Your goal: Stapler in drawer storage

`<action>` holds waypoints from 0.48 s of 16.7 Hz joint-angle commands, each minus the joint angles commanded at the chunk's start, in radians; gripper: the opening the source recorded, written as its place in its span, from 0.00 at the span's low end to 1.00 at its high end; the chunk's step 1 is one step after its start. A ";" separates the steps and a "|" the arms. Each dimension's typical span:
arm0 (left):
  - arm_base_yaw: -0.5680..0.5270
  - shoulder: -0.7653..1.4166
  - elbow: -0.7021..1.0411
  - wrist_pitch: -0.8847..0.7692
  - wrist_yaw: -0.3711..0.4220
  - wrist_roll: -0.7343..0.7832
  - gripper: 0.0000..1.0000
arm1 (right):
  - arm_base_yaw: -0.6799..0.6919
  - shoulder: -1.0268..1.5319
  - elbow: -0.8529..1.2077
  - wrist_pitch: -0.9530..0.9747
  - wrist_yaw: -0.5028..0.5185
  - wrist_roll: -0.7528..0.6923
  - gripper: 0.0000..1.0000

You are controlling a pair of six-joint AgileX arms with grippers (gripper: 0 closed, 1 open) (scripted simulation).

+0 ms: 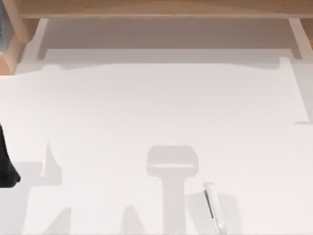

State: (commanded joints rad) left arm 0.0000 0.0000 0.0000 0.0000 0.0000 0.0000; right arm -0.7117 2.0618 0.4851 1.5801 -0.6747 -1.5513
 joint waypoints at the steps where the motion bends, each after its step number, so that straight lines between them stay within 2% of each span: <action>1: 0.000 0.000 0.000 0.000 0.000 0.000 1.00 | 0.000 0.000 0.000 0.000 0.000 0.000 0.83; 3: 0.000 0.000 0.000 0.000 0.000 0.000 1.00 | 0.000 0.000 0.000 0.000 0.000 0.000 0.98; 8: 0.000 0.000 0.000 0.000 0.000 0.000 1.00 | 0.000 0.000 0.000 0.000 0.000 0.000 1.00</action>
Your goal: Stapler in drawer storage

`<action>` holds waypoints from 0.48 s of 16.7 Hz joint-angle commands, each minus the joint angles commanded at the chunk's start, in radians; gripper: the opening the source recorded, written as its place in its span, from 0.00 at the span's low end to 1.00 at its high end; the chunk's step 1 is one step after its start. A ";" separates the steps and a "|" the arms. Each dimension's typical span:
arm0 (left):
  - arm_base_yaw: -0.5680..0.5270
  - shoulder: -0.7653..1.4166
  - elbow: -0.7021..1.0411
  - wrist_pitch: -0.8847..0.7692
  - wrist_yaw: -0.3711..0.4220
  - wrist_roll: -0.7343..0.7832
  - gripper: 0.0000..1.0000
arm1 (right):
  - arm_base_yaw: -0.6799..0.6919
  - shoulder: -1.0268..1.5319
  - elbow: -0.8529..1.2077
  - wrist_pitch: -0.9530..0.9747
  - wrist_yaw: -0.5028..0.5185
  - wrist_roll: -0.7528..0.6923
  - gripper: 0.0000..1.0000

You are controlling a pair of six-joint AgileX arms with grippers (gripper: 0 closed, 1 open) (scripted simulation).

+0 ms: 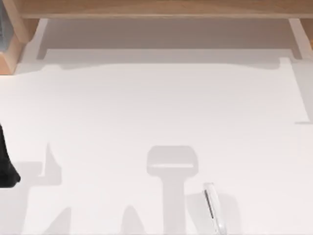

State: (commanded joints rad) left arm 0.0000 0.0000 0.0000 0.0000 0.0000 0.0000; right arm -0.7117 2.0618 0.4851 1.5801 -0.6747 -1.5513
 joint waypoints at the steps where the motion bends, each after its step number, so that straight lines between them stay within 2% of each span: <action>1: 0.000 0.000 0.000 0.000 0.000 0.000 1.00 | 0.000 0.000 0.000 0.000 0.000 0.000 1.00; 8: 0.000 0.000 0.000 0.000 0.000 0.000 1.00 | -0.032 -0.012 -0.041 0.031 -0.033 0.000 1.00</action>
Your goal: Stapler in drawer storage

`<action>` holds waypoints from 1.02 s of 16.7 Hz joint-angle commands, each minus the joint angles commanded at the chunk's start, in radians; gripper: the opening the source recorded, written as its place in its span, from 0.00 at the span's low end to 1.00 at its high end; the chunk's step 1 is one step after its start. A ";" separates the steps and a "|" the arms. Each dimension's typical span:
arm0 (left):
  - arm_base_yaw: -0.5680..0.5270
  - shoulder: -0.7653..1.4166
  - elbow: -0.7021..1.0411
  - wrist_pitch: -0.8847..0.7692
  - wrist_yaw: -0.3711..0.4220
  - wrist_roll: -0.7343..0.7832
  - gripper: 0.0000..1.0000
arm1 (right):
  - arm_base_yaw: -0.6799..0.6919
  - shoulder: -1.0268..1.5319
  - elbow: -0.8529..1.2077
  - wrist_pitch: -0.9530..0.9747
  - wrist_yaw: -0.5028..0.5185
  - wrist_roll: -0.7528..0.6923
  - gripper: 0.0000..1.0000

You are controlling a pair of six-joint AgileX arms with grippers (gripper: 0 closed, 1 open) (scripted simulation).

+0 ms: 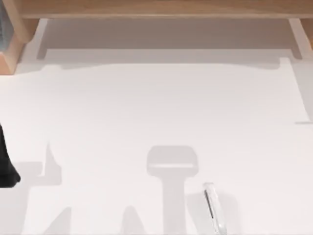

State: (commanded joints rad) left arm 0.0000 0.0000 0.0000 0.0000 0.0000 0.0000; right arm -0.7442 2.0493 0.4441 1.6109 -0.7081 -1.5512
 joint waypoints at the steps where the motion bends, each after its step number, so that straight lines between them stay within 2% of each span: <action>1: 0.000 0.000 0.000 0.000 0.000 0.000 1.00 | -0.010 -0.004 -0.013 0.009 -0.010 0.000 1.00; 9: 0.000 0.000 0.000 0.000 0.000 0.000 1.00 | 0.014 -0.043 -0.034 -0.027 -0.015 0.039 1.00; 13: 0.000 0.000 0.000 0.000 0.000 0.000 1.00 | 0.119 -0.172 -0.070 -0.186 -0.011 0.195 1.00; 17: 0.000 0.000 0.000 0.000 0.000 0.000 1.00 | 0.302 -0.320 -0.045 -0.448 0.028 0.444 1.00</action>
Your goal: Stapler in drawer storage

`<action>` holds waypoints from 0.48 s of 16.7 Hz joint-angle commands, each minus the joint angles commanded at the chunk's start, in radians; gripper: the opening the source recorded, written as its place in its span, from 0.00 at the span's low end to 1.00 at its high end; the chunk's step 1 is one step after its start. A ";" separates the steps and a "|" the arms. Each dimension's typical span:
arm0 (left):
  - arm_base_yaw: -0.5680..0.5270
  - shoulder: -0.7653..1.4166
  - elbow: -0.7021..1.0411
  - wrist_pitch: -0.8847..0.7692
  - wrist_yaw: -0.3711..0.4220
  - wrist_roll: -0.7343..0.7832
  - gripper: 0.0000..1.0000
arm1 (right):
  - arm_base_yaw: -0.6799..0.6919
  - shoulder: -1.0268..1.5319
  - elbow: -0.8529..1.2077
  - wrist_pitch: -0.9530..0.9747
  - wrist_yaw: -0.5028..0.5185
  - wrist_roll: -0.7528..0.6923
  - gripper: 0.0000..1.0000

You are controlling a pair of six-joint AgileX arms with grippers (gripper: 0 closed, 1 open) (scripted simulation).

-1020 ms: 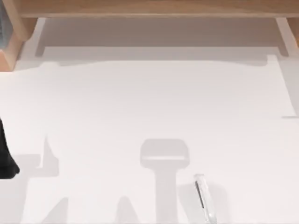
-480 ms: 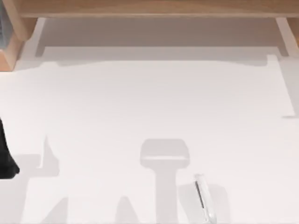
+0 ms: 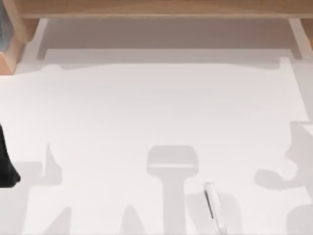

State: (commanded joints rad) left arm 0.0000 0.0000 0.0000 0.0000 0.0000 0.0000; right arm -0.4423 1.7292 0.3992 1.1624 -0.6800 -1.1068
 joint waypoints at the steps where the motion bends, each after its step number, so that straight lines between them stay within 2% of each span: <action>1: 0.000 0.000 0.000 0.000 0.000 0.000 1.00 | 0.056 -0.032 0.020 -0.080 0.018 0.074 1.00; 8: 0.000 0.000 0.000 0.000 0.000 0.000 1.00 | 0.499 -0.148 0.226 -0.753 0.221 0.660 1.00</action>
State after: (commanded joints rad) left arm 0.0000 0.0000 0.0000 0.0000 0.0000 0.0000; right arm 0.0569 1.5811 0.6251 0.4090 -0.4586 -0.4471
